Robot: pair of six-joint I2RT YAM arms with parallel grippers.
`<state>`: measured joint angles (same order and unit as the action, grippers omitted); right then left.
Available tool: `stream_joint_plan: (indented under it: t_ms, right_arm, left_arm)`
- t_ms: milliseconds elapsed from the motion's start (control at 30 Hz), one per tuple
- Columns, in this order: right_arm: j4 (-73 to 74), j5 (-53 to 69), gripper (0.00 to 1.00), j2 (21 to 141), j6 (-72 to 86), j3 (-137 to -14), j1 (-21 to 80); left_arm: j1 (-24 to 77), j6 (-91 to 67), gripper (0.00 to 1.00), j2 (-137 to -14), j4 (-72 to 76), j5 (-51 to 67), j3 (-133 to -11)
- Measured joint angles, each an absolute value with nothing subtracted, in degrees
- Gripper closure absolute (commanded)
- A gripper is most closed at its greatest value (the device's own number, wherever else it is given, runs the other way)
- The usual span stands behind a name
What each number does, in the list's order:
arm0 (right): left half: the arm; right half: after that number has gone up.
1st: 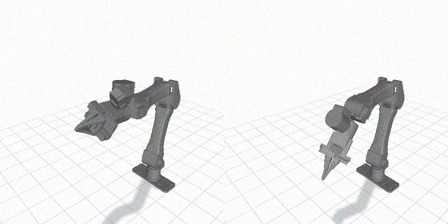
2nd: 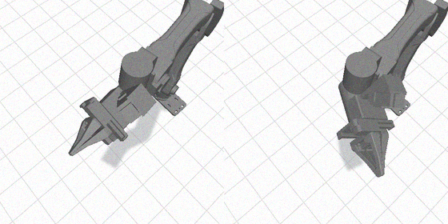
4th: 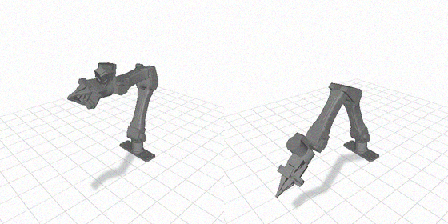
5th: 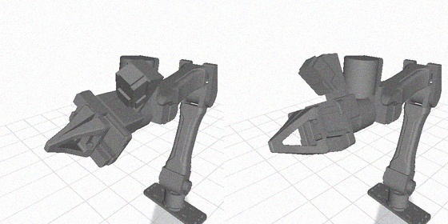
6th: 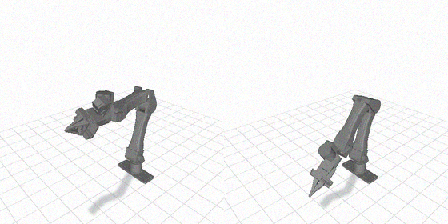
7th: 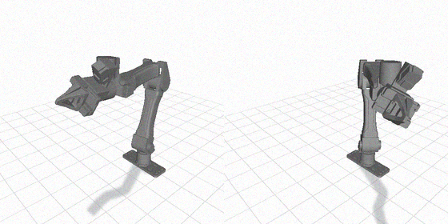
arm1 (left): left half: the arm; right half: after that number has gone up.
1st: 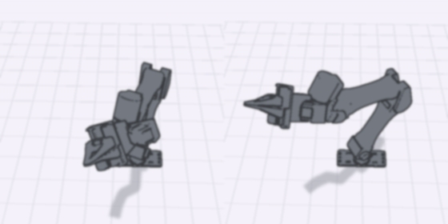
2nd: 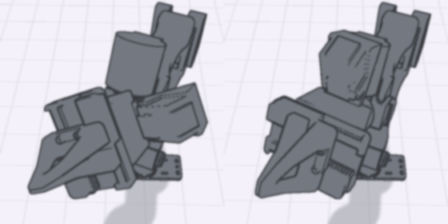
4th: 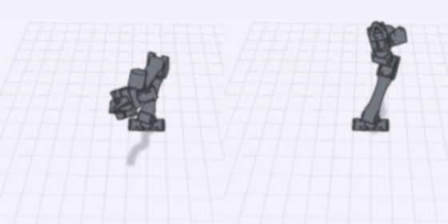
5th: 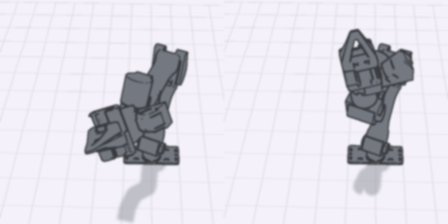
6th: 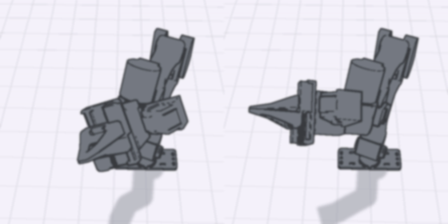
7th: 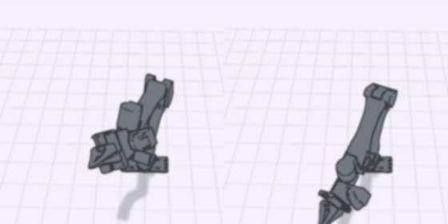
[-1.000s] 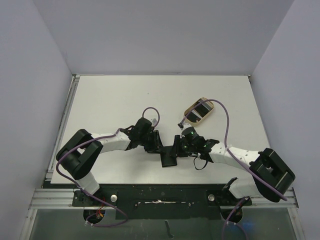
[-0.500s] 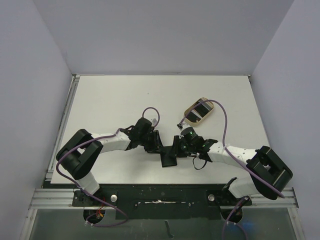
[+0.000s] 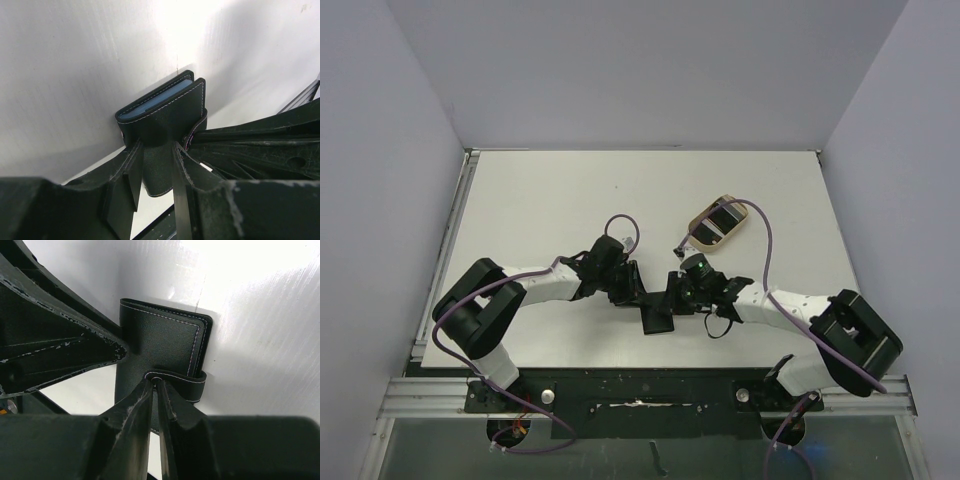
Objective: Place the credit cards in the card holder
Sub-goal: Close the card holder at the center of the board.
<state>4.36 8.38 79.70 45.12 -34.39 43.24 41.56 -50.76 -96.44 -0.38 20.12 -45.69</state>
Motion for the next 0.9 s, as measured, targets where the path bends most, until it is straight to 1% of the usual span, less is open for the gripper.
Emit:
stream_joint_plan:
  t_ms: [267, 900]
  right_arm:
    - [6.55, 7.57, 0.88, 80.62, 45.34, -35.86, 43.55]
    - [20.1, 1.72, 0.89, 88.64, 45.3, -47.05, 47.33]
  left_arm:
    - [41.56, -50.78, 0.72, -96.44, -0.36, 20.12, -45.69]
    - [41.54, -51.0, 0.72, -96.62, -0.14, 20.18, -45.52]
